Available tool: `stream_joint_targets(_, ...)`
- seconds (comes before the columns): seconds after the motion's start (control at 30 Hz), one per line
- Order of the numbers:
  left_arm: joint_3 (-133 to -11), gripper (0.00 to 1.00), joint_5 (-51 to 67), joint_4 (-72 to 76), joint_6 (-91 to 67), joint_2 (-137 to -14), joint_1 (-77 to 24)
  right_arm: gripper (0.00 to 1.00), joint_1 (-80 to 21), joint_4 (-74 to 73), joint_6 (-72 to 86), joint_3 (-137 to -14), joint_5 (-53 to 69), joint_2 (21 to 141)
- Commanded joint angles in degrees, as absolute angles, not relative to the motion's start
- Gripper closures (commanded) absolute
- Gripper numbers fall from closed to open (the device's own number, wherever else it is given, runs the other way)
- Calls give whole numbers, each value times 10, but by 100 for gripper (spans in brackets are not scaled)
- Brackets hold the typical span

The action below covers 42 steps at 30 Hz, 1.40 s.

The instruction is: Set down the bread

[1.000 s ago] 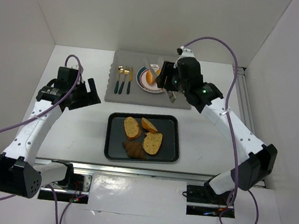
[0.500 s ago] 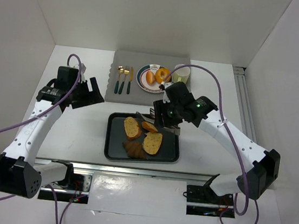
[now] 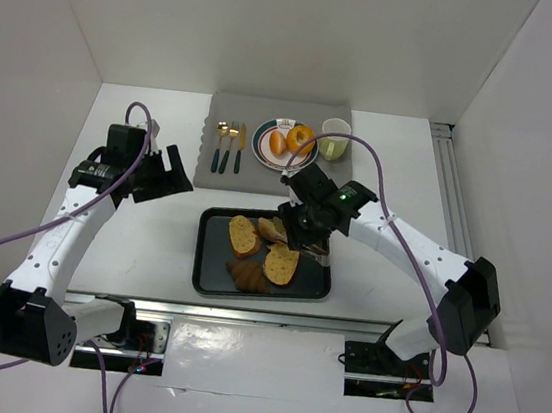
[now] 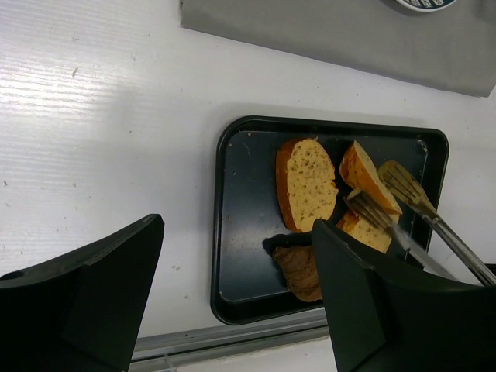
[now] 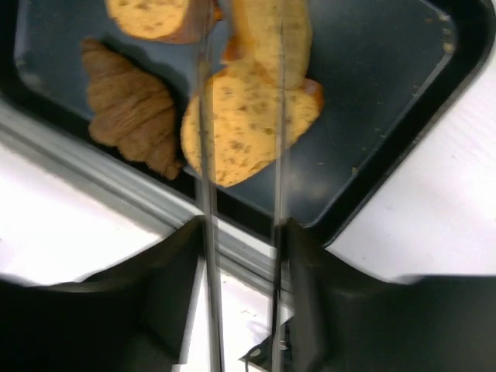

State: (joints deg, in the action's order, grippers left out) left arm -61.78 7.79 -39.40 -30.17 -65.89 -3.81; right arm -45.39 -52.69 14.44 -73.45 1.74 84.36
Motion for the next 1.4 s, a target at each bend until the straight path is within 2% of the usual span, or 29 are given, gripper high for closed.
stream_joint_targets(0.0, -617, 10, 88, -381, -301, -651, -35, 53, -457, -543, 134, -728, -24, 846)
stream_joint_targets(0.1, -617, 10, 93, -381, -301, -651, -35, 66, -457, -548, 139, -751, -38, 835)
stream_joint_targets(0.13, -617, 10, 93, -381, -301, -646, -35, 76, -457, -555, 139, -757, -43, 825)
stream_joint_targets(0.27, -617, 10, 93, -381, -301, -646, -35, 90, -457, -569, 134, -787, -43, 813)
stream_joint_targets(0.4, -629, 10, 93, -381, -301, -646, -35, 99, -457, -578, 120, -833, -49, 808)
stream_joint_targets(0.57, -635, 10, 93, -387, -296, -651, -35, 99, -406, -510, 98, -893, -69, 847)
stream_joint_targets(0.73, -635, 10, 93, -387, -296, -651, -35, 99, -350, -370, 109, -936, -90, 906)
stream_joint_targets(1.0, -647, 10, 77, -403, -291, -663, -35, 99, -318, -315, 134, -1095, -47, 1089)
stream_joint_targets(1.37, -652, 10, 71, -419, -274, -663, -35, 99, -318, -227, 207, -1066, -11, 1169)
